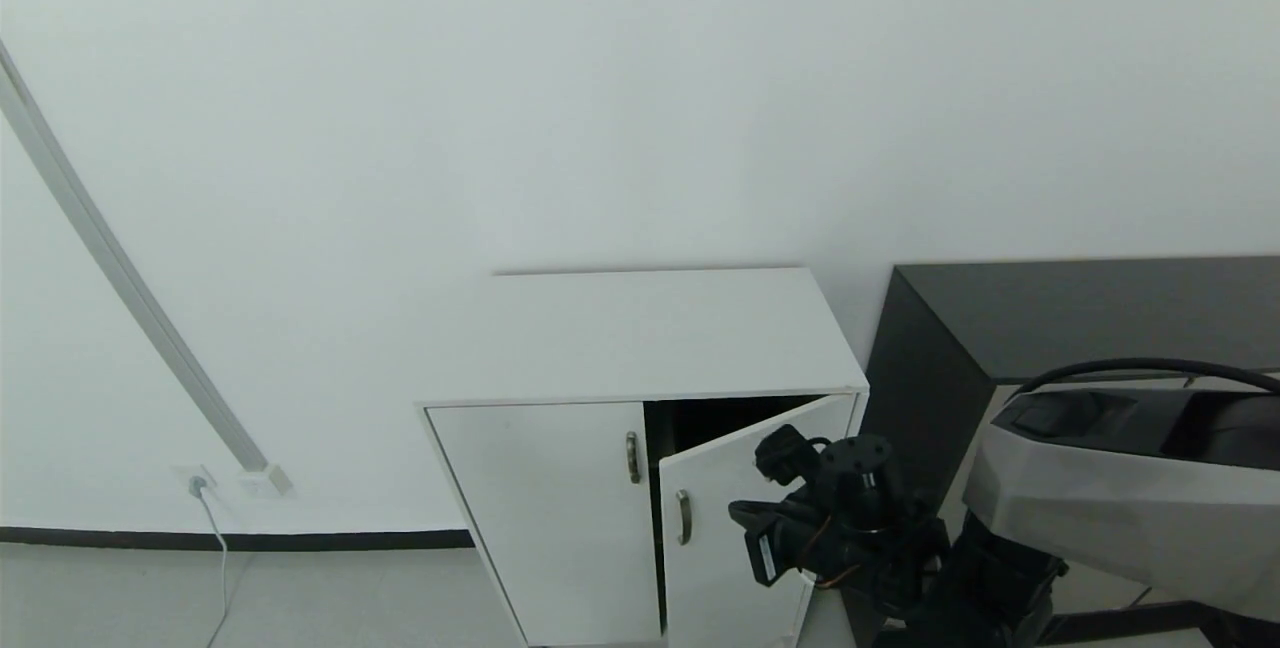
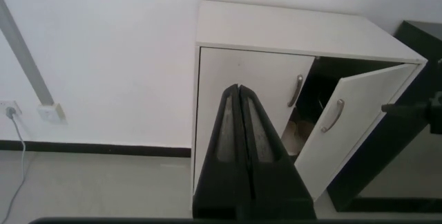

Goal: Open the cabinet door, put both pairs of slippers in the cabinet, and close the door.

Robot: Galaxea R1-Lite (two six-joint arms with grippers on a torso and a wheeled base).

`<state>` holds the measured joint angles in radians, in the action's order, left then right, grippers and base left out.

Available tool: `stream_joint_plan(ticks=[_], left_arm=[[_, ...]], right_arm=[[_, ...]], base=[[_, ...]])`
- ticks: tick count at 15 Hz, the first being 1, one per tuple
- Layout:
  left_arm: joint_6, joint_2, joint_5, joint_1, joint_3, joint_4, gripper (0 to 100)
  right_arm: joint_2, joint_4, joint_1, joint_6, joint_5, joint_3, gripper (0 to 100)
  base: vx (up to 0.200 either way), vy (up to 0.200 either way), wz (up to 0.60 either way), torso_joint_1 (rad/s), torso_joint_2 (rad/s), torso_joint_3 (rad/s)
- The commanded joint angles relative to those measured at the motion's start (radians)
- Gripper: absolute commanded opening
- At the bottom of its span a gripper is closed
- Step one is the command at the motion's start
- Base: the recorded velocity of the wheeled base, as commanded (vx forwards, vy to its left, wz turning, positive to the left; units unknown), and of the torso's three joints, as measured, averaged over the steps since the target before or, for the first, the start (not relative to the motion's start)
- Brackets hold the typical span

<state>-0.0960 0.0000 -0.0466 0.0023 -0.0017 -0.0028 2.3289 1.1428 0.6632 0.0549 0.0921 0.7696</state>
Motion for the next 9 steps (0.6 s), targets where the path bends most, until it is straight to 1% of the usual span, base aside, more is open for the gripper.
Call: stream_joint_plan(ticks=[1, 4, 9], left_arm=[[-0.001, 0.000, -0.001, 0.001, 0.000, -0.002, 0], [-0.001, 0.000, -0.001, 0.001, 0.000, 0.000, 0], [-0.001, 0.000, -0.002, 0.001, 0.000, 0.000, 0]], right_arm=[[0.049, -0.041, -0.010, 0.000, -0.031, 0.105, 0], [0.078, -0.098, -0.031, 0.000, -0.042, 0.185, 0], [0.129, -0.133, -0.060, 0.000, -0.042, 0.266, 0]], base=[[0.000, 0.000, 0.00, 0.000, 0.00, 0.000], [0.000, 0.000, 0.00, 0.000, 0.00, 0.000], [0.000, 0.000, 0.00, 0.000, 0.00, 0.000]])
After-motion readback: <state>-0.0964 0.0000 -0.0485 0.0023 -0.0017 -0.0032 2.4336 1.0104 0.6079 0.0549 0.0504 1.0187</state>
